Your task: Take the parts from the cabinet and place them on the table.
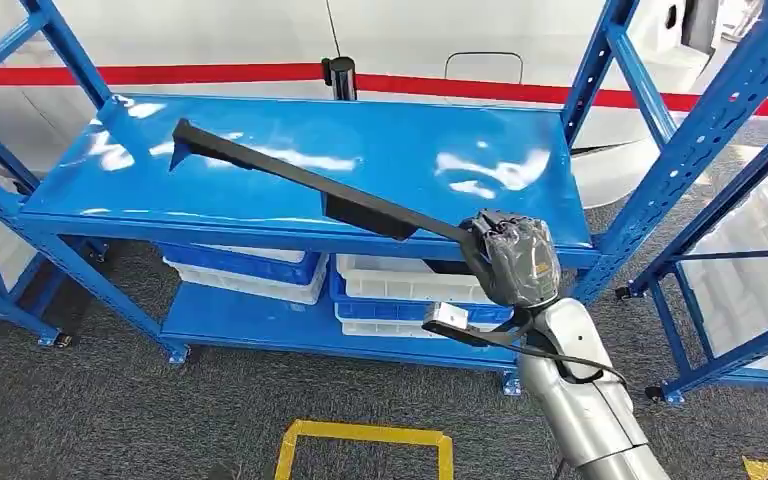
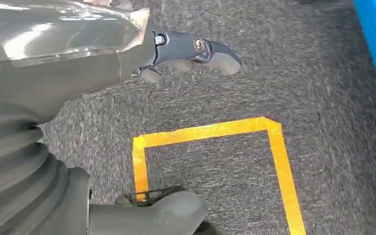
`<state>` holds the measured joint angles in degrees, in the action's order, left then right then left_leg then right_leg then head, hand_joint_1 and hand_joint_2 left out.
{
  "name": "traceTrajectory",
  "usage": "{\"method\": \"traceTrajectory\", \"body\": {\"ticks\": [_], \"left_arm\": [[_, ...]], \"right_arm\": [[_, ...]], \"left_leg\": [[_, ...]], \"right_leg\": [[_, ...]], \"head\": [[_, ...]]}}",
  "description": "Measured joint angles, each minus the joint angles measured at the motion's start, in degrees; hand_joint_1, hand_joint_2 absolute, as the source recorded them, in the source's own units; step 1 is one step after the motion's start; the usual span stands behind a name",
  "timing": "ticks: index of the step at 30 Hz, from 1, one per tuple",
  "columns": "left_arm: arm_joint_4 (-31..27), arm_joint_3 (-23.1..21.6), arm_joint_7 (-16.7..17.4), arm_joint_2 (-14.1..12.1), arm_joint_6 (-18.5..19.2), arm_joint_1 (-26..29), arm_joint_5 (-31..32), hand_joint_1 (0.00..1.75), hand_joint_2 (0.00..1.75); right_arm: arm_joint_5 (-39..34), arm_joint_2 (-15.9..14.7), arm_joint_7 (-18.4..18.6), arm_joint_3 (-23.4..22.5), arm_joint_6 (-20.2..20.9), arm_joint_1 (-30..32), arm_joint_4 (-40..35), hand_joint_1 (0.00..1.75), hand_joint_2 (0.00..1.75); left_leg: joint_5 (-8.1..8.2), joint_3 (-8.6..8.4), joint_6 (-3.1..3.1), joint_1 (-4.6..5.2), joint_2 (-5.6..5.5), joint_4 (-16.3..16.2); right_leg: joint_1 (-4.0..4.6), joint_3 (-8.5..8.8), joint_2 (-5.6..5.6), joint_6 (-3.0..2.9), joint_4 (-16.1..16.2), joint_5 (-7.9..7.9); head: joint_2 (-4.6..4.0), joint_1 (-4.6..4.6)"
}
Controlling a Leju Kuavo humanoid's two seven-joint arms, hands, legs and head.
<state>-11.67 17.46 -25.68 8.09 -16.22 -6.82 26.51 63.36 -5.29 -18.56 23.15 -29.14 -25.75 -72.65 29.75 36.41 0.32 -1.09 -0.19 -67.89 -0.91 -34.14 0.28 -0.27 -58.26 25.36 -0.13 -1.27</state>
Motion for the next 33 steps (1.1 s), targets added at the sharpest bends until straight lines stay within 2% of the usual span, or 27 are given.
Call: {"method": "traceTrajectory", "body": {"ticks": [1, 2, 5, 6, 7, 8, 9, 10, 11, 12, 13, 14, 16, 17, 18, 19, 21, 22, 23, 24, 26, 27, 28, 29, 31, 32, 33], "left_arm": [[0.0, 0.0, 0.0, 0.0, 0.0, -0.1, 0.0, 0.0, 1.75], [0.0, 0.0, 0.0, -0.2, -0.1, -0.2, 0.1, 0.0, 1.75], [0.0, 0.0, 0.1, -0.2, -0.2, -0.2, 0.2, 0.0, 1.75], [0.0, 0.0, 0.1, -0.2, -0.2, -0.2, 0.2, 0.0, 1.75], [0.0, 0.0, 0.1, 0.0, -0.1, -0.2, 0.4, 0.0, 1.75], [0.0, -0.2, 0.1, 0.0, -0.1, -0.3, 0.5, 0.0, 1.75], [0.0, -0.3, 0.1, 0.0, -0.1, -0.3, 0.5, 0.0, 1.75], [0.0, -0.4, 0.1, 0.0, 0.0, -0.4, 0.6, 0.0, 1.75], [0.0, -0.5, 0.2, 0.1, 0.0, -0.3, 0.9, 0.0, 1.75], [0.0, -0.6, 0.3, 0.1, 0.0, -0.3, 1.1, 0.0, 1.75], [0.0, -0.7, 0.3, 0.1, 0.0, -0.3, 1.1, 0.0, 1.75], [0.0, -0.8, 0.3, 0.1, 0.0, -0.3, 1.1, 0.0, 1.75], [0.0, -0.8, 0.3, 0.2, 0.0, -0.3, 1.1, 0.0, 1.75], [0.0, -0.9, 0.3, 0.2, 0.0, -0.3, 1.1, 0.0, 1.75], [0.0, -0.8, 0.3, 0.2, 0.0, -0.4, 1.2, 0.0, 1.75], [0.0, -0.9, 0.3, 0.2, 0.0, -0.3, 1.2, 0.0, 1.75], [0.0, -0.9, 0.4, 0.2, 0.0, -0.3, 1.2, 0.0, 1.75], [0.0, -0.8, 0.4, 0.2, 0.0, -0.2, 1.2, 0.0, 1.75], [0.0, -0.8, 0.4, 0.1, 0.0, -0.2, 1.2, 0.0, 1.75], [0.0, -0.8, 0.4, 0.1, 0.0, -0.2, 1.2, 0.0, 1.75], [0.0, -0.8, 0.4, 0.1, 0.0, -0.2, 1.2, 0.0, 1.75], [0.0, -0.8, 0.4, 0.1, 0.0, -0.2, 1.2, 0.0, 1.75], [0.0, -0.9, 0.4, 0.1, 0.0, -0.2, 1.2, 0.0, 1.75], [0.0, -0.9, 0.4, 0.1, 0.0, -0.2, 1.2, 0.0, 1.75], [0.0, -0.9, 0.4, 0.1, 0.0, -0.3, 1.2, 0.0, 1.75], [0.0, -0.9, 0.4, 0.1, 0.0, -0.4, 1.2, 0.0, 1.75], [0.0, -0.9, 0.4, 0.1, 0.0, -0.5, 1.2, 0.0, 1.75]], "right_arm": [[0.1, 0.0, 0.0, 0.0, 0.0, -0.1, 0.0, 1.69, 1.75], [0.1, 0.1, 0.0, 0.0, 0.0, -0.1, 0.0, 1.69, 1.75], [0.1, 0.2, 0.0, -0.2, 0.0, -0.4, 0.0, 1.69, 1.75], [0.1, 0.3, 0.0, -0.2, 0.0, -0.4, 0.0, 1.69, 1.75], [0.1, 0.3, 0.0, -0.4, 0.0, -0.4, 0.0, 1.69, 1.75], [0.1, 0.2, 0.0, -0.4, 0.1, -0.4, 0.0, 1.69, 1.75], [0.2, 0.2, 0.0, -0.4, 0.1, -0.5, 0.0, 1.69, 1.75], [0.2, 0.2, 0.0, -0.4, 0.1, -0.5, 0.0, 1.69, 1.75], [0.4, 0.2, 0.0, -0.4, 0.1, -0.2, 0.0, 1.69, 1.75], [0.4, 0.2, 0.0, -0.4, 0.1, 0.0, 0.0, 1.69, 1.75], [0.4, 0.2, 0.0, -0.4, 0.1, 0.1, 0.0, 1.69, 1.75], [0.5, 0.2, 0.0, -0.4, 0.1, 0.1, 0.0, 1.69, 1.75], [0.5, 0.2, 0.0, -0.4, 0.1, 0.0, 0.0, 1.69, 1.75], [0.5, 0.2, 0.0, -0.4, 0.1, -0.1, 0.0, 1.69, 1.75], [0.5, 0.3, 0.0, -0.4, 0.1, -0.1, 0.0, 1.69, 1.75], [0.5, 0.3, 0.0, -0.5, 0.1, 0.1, -0.2, 1.69, 1.75], [0.5, 0.3, 0.0, -0.5, 0.0, 0.1, -0.2, 1.69, 1.75], [0.6, 0.3, 0.0, -0.5, 0.1, 0.1, -0.2, 1.69, 1.75], [0.5, 0.4, 0.0, -0.5, 0.1, -0.1, -0.2, 1.69, 1.75], [0.6, 0.4, 0.0, -0.5, 0.1, -0.1, -0.2, 1.69, 1.75], [0.6, 0.5, 0.0, -0.5, 0.1, -0.1, -0.2, 1.69, 1.75], [0.6, 0.5, 0.0, -0.5, 0.1, -0.1, -0.2, 1.69, 1.75], [0.6, 0.5, 0.0, -0.5, 0.1, 0.0, -0.2, 1.69, 1.75], [0.6, 0.5, 0.0, -0.5, 0.1, 0.0, -0.2, 1.69, 1.75], [0.6, 0.5, 0.0, -0.5, 0.1, 0.0, -0.2, 1.69, 1.75], [0.6, 0.5, 0.0, -0.5, 0.1, 0.0, -0.2, 1.69, 1.75], [0.6, 0.5, 0.0, -0.5, 0.1, 0.0, -0.3, 1.69, 1.75]], "left_leg": [[-1.86, -3.55, 0.52, 0.05, -0.01, 5.5], [-0.94, -5.64, 0.92, 0.27, 0.01, 9.1], [-1.7, -5.36, 1.04, 0.99, -0.05, 9.4], [-2.02, -5.27, 1.42, 1.07, -0.05, 9.6], [-3.07, -5.4, 2.0, 0.41, 0.13, 10.8], [-3.59, -5.13, 2.21, 0.58, 0.32, 11.1], [-4.07, -4.54, 2.87, 0.57, 0.37, 11.1], [-4.44, -3.99, 2.78, 0.6, 0.39, 11.1], [-4.85, -3.38, 2.83, 0.63, 0.38, 11.0], [-5.28, -2.78, 2.8, 0.63, 0.38, 11.0], [-5.69, -2.22, 2.7, 0.62, 0.38, 11.0], [-6.11, -1.66, 2.54, 0.6, 0.37, 10.9], [-6.69, -0.77, 2.04, 0.51, 0.34, 10.6], [-6.91, -0.38, 1.69, 0.62, 0.34, 10.2], [-7.18, 0.2, 1.3, 0.77, 0.31, 10.0], [-7.58, 0.19, 0.83, 0.89, 0.25, 10.0], [-8.39, 0.39, 0.32, 0.95, 0.15, 10.1], [-8.63, 0.69, 0.08, 0.87, 0.04, 10.0], [-7.1, 1.38, -0.22, 0.46, -0.05, 9.3], [-3.77, 2.27, -0.45, 0.41, 0.05, 6.9], [2.39, 4.89, -1.01, 0.32, 0.03, -1.7], [4.22, 5.93, -1.23, 0.29, 0.03, -5.9], [4.24, 5.93, -1.34, 0.26, 0.03, -7.9], [2.77, 4.64, -1.28, 0.22, 0.04, -7.3], [-0.85, -0.96, -0.81, 0.21, 0.03, -0.5], [-1.34, -5.09, -0.29, 0.23, -0.04, 4.9], [0.14, -7.98, 0.12, 0.5, -0.02, 9.1]], "right_leg": [[0.15, 0.03, 0.02, 0.17, 0.0, -0.12], [0.24, -0.02, -0.02, 0.43, 0.0, -0.28], [0.04, -0.3, -0.22, 1.5, 0.0, -0.98], [0.03, -0.28, -0.24, 1.92, 0.3, -1.26], [0.63, -0.55, -0.21, 2.28, 0.0, -1.04], [0.32, -1.49, -0.29, 2.09, -1.3, 0.53], [0.31, -2.8, -0.28, 1.55, -4.7, 3.16], [0.25, -4.24, -0.28, 1.26, -9.0, 5.56], [0.14, -5.81, -0.28, 1.21, -13.5, 7.6], [0.15, -6.6, -0.28, 1.48, -16.5, 8.64], [0.07, -6.24, -0.29, 1.95, -17.1, 8.57], [-0.09, -4.31, -0.3, 2.6, -14.8, 7.48], [-0.47, 1.97, -0.33, 3.7, -5.0, 4.39], [-0.78, 4.84, -0.35, 3.69, 0.1, 4.31], [-0.29, 5.92, -0.06, 3.12, 0.9, 4.67], [0.18, 5.1, 0.19, 2.83, 0.6, 3.99], [0.28, 4.49, 0.19, 2.2, 0.4, 3.72], [-0.46, 3.98, 0.07, 1.42, 0.7, 3.22], [-0.65, 3.79, -0.17, 0.82, 0.7, 2.64], [-0.6, 3.21, -0.2, -0.14, 0.7, 2.03], [-0.37, 1.87, -0.29, -0.59, 0.7, 0.98], [-0.27, 1.11, -0.3, -0.61, 0.6, 0.39], [-0.19, 0.36, -0.31, -0.56, 0.6, -0.17], [-0.15, -0.41, -0.31, -0.45, 0.6, -0.73], [-0.06, -1.58, -0.27, -0.12, 0.6, -1.74], [-0.04, -1.84, -0.23, 0.07, 0.5, -2.22], [0.24, -2.23, -0.21, 0.48, 0.5, -2.49]], "head": [[0.0, -0.04], [0.0, 0.06], [0.0, -0.18], [0.0, -0.13], [0.0, -0.11], [0.0, -0.04], [0.0, 0.13], [0.0, 0.11], [0.0, 0.06], [0.0, 0.15], [0.0, 0.11], [0.0, 0.11], [0.0, 0.09], [0.0, 0.13], [0.0, 0.15], [0.0, 0.0], [0.0, -0.13], [0.0, -0.13], [0.0, -0.07], [0.0, -0.29], [0.0, -0.2], [0.0, -0.2], [0.0, -0.2], [0.0, -0.2], [0.0, -0.24], [0.0, -0.24], [0.0, -0.22]]}}
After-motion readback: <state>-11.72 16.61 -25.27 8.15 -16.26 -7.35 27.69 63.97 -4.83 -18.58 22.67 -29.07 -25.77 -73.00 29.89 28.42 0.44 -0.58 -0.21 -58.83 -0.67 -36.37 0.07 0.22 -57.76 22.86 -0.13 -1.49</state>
